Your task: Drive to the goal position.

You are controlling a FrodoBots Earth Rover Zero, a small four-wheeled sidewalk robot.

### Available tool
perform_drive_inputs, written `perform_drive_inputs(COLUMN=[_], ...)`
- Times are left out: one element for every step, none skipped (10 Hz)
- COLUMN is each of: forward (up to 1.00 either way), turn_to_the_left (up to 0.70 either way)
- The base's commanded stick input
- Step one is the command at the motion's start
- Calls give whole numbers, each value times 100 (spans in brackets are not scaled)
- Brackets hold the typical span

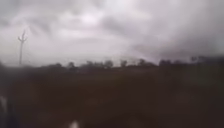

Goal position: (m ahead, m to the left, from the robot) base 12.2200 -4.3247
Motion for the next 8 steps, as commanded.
perform_drive_inputs(forward=[70, 70, 70, 70, 70, 70, 70, 70], turn_to_the_left=[-26, 0, 0, 0, 0, 0, -8, -35])
